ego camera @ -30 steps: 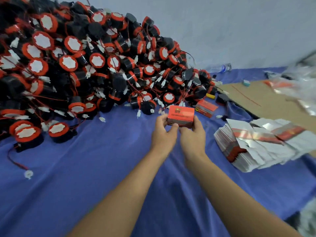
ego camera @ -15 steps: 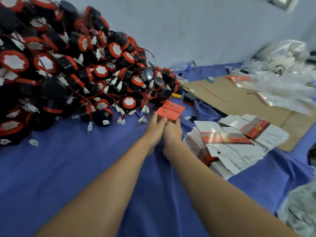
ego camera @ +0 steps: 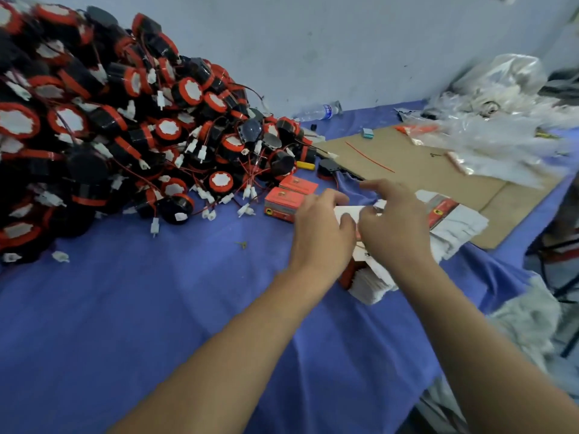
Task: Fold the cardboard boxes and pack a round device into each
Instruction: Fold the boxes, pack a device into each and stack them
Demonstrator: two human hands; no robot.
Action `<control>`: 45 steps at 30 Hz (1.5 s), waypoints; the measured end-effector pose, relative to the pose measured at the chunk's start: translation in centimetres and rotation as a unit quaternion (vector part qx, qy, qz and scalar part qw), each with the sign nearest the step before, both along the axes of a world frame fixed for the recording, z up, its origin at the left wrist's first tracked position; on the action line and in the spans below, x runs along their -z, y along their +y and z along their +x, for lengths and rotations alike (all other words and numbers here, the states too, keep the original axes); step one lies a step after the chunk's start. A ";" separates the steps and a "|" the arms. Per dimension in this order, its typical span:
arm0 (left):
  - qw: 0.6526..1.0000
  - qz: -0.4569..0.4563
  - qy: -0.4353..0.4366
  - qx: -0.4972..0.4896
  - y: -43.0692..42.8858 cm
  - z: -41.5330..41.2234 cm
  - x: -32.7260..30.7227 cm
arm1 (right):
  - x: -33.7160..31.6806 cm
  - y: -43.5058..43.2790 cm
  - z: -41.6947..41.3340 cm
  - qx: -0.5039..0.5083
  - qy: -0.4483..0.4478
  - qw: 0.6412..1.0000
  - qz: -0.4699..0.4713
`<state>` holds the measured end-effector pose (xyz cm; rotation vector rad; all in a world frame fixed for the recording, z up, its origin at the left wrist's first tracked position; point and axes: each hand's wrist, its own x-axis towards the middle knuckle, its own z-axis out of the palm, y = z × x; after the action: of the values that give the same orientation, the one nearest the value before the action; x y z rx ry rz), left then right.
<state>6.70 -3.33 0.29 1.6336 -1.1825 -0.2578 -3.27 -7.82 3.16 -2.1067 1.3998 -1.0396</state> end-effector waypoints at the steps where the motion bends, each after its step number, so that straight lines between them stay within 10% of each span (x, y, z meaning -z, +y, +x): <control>1: 0.997 0.044 -0.066 0.005 -0.3 -0.9 -0.1 | 0.2 -1.2 -1.6 0.032 0.066 0.997 0.008; 5: 0.952 0.236 -0.196 0.011 -1.2 -3.6 1.0 | 2.3 -3.5 -5.1 0.098 0.247 0.953 0.143; 10: 0.956 0.222 -0.192 -0.001 -1.4 -4.3 1.6 | 3.5 -3.9 -6.2 0.078 0.252 0.960 0.094; 22: 0.997 0.014 0.034 0.070 0.7 -3.8 0.4 | 1.2 -1.7 -7.6 0.022 0.039 0.996 0.074; 30: 0.993 -0.108 -0.034 -0.018 8.7 0.2 0.1 | -0.7 4.4 -2.8 -0.063 -0.122 0.990 0.030; 38: 0.952 -0.076 -0.206 -0.213 21.9 7.8 1.5 | -0.3 13.4 4.4 -0.282 -0.167 0.938 0.111; 45: 0.957 -0.135 -0.022 -0.257 31.2 11.2 1.5 | 1.9 20.9 10.3 -0.424 -0.194 0.865 0.184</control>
<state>17.95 27.88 -1.17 1.6418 -0.7468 0.2625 6.99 13.12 1.25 -1.7761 0.3355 -0.6828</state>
